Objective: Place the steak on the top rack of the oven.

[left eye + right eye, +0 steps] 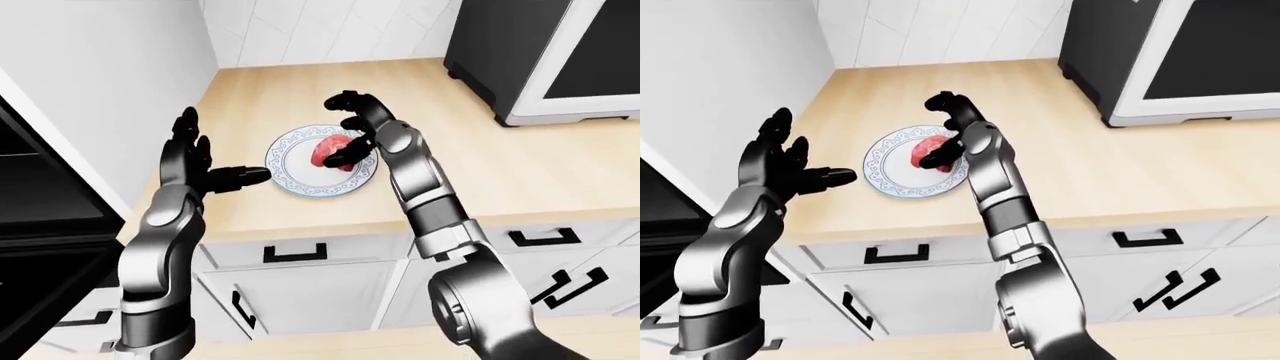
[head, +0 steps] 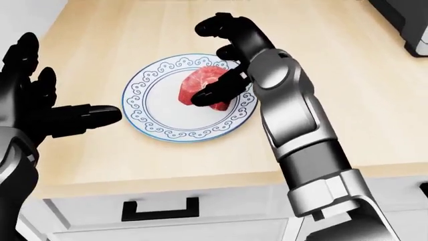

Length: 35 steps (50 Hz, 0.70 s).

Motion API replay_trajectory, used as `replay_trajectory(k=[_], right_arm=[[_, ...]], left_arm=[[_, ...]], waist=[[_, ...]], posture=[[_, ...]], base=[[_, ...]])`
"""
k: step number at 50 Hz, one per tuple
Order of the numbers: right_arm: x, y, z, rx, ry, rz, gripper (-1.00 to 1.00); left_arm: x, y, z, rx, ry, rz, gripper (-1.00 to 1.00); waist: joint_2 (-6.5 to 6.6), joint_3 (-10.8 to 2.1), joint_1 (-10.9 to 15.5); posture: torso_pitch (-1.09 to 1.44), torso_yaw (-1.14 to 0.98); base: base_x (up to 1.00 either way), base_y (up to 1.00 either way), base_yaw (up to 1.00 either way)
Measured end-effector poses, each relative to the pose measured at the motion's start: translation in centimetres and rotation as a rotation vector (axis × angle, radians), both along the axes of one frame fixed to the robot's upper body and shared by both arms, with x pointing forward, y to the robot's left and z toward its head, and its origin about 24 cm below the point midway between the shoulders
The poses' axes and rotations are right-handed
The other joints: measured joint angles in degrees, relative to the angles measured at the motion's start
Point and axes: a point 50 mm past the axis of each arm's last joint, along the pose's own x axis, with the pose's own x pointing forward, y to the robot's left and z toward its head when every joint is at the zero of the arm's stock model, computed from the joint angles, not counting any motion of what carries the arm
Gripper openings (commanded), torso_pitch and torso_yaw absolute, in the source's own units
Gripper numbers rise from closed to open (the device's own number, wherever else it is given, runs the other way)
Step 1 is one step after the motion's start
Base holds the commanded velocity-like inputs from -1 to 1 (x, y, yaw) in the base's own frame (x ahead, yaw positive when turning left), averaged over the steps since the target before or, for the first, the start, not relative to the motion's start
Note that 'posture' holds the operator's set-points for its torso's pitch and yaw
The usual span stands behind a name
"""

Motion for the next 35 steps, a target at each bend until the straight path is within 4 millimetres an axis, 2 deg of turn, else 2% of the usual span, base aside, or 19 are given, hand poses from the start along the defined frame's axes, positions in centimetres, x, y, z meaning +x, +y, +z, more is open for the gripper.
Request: replay_trajectory(k=[9, 28, 32, 33, 35], right_arm=[[0.02, 0.32, -0.54, -0.017, -0.005, 0.003, 0.46], [-0.29, 0.84, -0.31, -0.031, -0.018, 0.011, 0.41], [-0.42, 0.94, -0.25, -0.034, -0.020, 0.014, 0.33], [-0.43, 0.94, -0.25, -0.035, -0.021, 0.014, 0.23], [-0.44, 1.01, -0.28, -0.035, -0.019, 0.019, 0.23]], left_arm=[[0.08, -0.03, -0.28, 0.001, 0.004, -0.002, 1.00], [0.19, -0.07, -0.36, 0.001, 0.008, -0.001, 1.00], [0.15, -0.13, -0.25, 0.002, 0.005, -0.003, 1.00], [0.16, -0.13, -0.22, 0.002, 0.004, -0.003, 1.00], [0.21, -0.12, -0.19, 0.001, 0.005, -0.002, 1.00]], waist=[[0.00, 0.05, 0.0], [0.01, 0.20, 0.1], [0.00, 0.26, 0.1], [0.01, 0.26, 0.2], [0.01, 0.23, 0.1]], posture=[[0.00, 0.00], [0.00, 0.00], [0.00, 0.00], [0.00, 0.00], [0.00, 0.00]], base=[[0.00, 0.00, 0.00], [0.00, 0.00, 0.00], [0.00, 0.00, 0.00], [0.00, 0.00, 0.00], [0.00, 0.00, 0.00]])
